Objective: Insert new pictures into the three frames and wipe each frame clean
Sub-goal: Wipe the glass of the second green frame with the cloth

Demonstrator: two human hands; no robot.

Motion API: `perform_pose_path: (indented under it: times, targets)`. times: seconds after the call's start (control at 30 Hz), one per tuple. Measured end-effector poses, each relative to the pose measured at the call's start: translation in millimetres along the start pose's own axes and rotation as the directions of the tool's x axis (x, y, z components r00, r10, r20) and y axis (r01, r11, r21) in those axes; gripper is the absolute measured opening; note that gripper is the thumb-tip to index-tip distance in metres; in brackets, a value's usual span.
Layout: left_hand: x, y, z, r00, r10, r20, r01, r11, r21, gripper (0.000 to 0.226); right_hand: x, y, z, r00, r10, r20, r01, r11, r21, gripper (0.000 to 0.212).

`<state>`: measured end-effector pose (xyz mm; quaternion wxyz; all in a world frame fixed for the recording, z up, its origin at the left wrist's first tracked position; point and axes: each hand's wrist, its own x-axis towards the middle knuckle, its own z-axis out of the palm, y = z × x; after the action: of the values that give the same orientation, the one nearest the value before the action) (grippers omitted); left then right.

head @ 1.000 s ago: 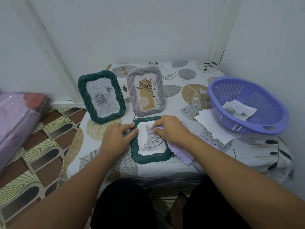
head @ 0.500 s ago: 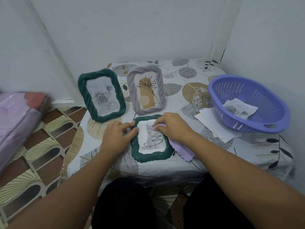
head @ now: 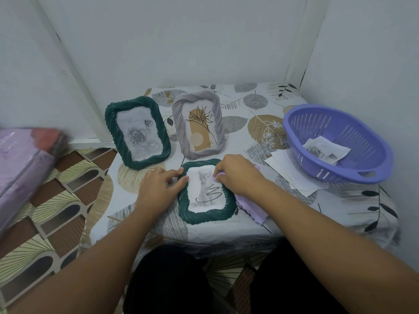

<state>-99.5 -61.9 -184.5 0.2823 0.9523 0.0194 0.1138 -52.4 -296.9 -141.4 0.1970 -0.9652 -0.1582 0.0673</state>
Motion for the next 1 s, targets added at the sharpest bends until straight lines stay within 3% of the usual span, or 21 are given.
perform_pose_path:
  times: [0.1,0.2,0.47,0.6,0.77,0.9,1.0]
  targets:
    - [0,0,0,1.0,0.002,0.002,-0.002,1.0,0.002,0.042,-2,0,-1,0.999,0.022,0.045,-0.021,1.0,-0.016,0.019]
    - [0,0,0,1.0,0.001,0.001,-0.001,1.0,0.006,0.041,-1,0,3,1.0,0.025,-0.006,-0.025,0.999,0.025,0.023]
    - [2,-5,3,1.0,0.018,-0.008,-0.018,1.0,0.003,0.042,-12,10,-5,0.994,-0.105,0.024,0.101,0.987,0.129,0.009]
    - [1,-5,4,1.0,0.023,-0.016,-0.023,1.0,0.0,0.041,-10,3,2,0.996,-0.069,-0.049,0.074,0.991,0.115,0.012]
    - [2,-5,3,0.999,0.026,-0.022,-0.026,1.0,-0.01,0.041,-14,8,-6,0.99,-0.139,0.03,0.134,0.982,0.132,0.012]
    - [2,-5,3,0.999,0.031,-0.018,-0.032,0.999,-0.011,0.042,-7,4,0,0.994,-0.092,-0.051,0.097,0.989,0.113,0.01]
    - [2,-5,3,0.999,0.025,-0.021,-0.025,1.0,-0.009,0.041,-8,3,-1,0.994,-0.11,-0.006,0.11,0.984,0.141,0.009]
